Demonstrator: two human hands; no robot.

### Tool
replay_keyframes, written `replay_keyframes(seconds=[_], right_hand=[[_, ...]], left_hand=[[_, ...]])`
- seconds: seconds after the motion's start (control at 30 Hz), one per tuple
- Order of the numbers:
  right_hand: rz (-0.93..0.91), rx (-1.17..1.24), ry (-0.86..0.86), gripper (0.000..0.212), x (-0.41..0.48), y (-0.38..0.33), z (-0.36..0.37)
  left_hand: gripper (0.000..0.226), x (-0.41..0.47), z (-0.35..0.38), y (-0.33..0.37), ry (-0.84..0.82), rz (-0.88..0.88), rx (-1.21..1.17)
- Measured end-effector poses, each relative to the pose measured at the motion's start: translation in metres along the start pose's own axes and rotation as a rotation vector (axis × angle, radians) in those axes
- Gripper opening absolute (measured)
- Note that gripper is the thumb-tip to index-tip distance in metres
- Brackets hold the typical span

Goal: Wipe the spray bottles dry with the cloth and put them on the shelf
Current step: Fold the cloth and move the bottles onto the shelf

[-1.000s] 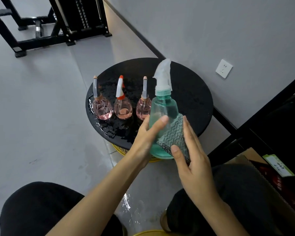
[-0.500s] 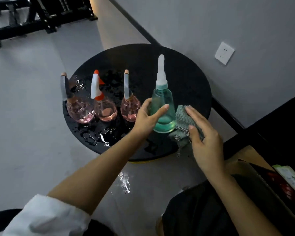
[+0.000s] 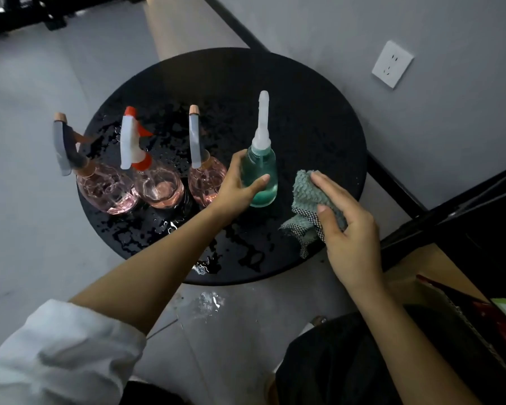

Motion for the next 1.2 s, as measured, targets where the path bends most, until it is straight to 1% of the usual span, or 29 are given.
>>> replay_keyframes(seconds=[0.1, 0.17, 0.2, 0.23, 0.27, 0.3, 0.33, 0.37, 0.43, 0.47, 0.6, 0.67, 0.8, 0.87, 0.97, 1.0, 1.1, 1.17, 1.2], right_hand=[[0.002, -0.001, 0.008, 0.049, 0.000, -0.001, 0.002], [-0.005, -0.004, 0.015, 0.050, -0.001, -0.003, 0.003], [-0.009, -0.008, 0.018, 0.051, -0.001, -0.004, 0.004], [-0.016, -0.016, 0.021, 0.051, -0.002, -0.006, 0.004], [-0.026, -0.027, 0.025, 0.051, -0.004, -0.009, 0.004], [-0.041, -0.041, 0.027, 0.051, -0.005, -0.013, 0.004], [-0.062, -0.058, 0.027, 0.051, -0.006, -0.019, 0.004], [-0.087, -0.076, 0.023, 0.051, -0.008, -0.025, 0.005], [-0.128, -0.091, 0.007, 0.051, -0.011, -0.037, 0.006], [-0.137, -0.086, -0.001, 0.052, -0.013, -0.044, 0.006], [-0.168, -0.061, -0.041, 0.050, -0.022, -0.075, -0.001], [-0.168, -0.049, -0.076, 0.047, -0.024, -0.087, -0.008], [-0.083, -0.029, -0.140, 0.046, -0.015, -0.104, -0.025], [-0.087, -0.012, -0.248, 0.045, -0.008, -0.116, -0.031], [-0.114, 0.081, -0.514, 0.048, -0.005, -0.134, -0.031], [-0.111, 0.089, -0.577, 0.050, -0.006, -0.140, -0.030], [-0.100, 0.076, -0.656, 0.058, -0.009, -0.153, -0.031], [-0.104, 0.059, -0.673, 0.064, -0.012, -0.160, -0.032], [-0.098, 0.060, -0.681, 0.063, -0.014, -0.162, -0.033]], left_hand=[[0.068, 0.000, -0.001, -0.003, 0.030, -0.015, 0.065], [0.075, -0.002, 0.000, 0.000, 0.066, -0.033, 0.130], [0.079, -0.007, 0.000, 0.005, 0.099, -0.059, 0.161], [0.079, -0.016, 0.001, 0.012, 0.152, -0.083, 0.175], [0.071, -0.031, 0.001, 0.023, 0.228, -0.095, 0.173], [0.056, -0.046, 0.001, 0.037, 0.306, -0.065, 0.139], [0.041, -0.063, 0.003, 0.054, 0.329, -0.026, 0.073], [0.034, -0.077, 0.007, 0.071, 0.290, 0.010, -0.006], [0.045, -0.094, 0.015, 0.098, 0.124, 0.024, -0.105], [0.045, -0.100, 0.017, 0.107, 0.059, 0.033, -0.133], [0.012, -0.113, 0.007, 0.136, -0.030, 0.151, -0.172], [0.011, -0.119, 0.000, 0.147, -0.106, 0.202, -0.173], [0.008, -0.140, -0.010, 0.169, -0.298, 0.248, -0.159], [0.007, -0.151, -0.015, 0.177, -0.361, 0.241, -0.174], [0.008, -0.165, -0.020, 0.187, -0.452, 0.246, -0.200], [0.010, -0.171, -0.023, 0.191, -0.473, 0.245, -0.199], [0.008, -0.183, -0.031, 0.198, -0.517, 0.252, -0.183], [0.008, -0.190, -0.037, 0.199, -0.513, 0.255, -0.158], [0.007, -0.193, -0.040, 0.199, -0.501, 0.254, -0.142]])
Point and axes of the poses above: each hand's wrist, its own x-axis towards the middle knuckle, its own z-axis out of the palm, y = z × x, the point moved 5 cm from there along x, towards the middle knuckle, and after that the axes turned 3 degrees about -y, right-handed, at the moved point
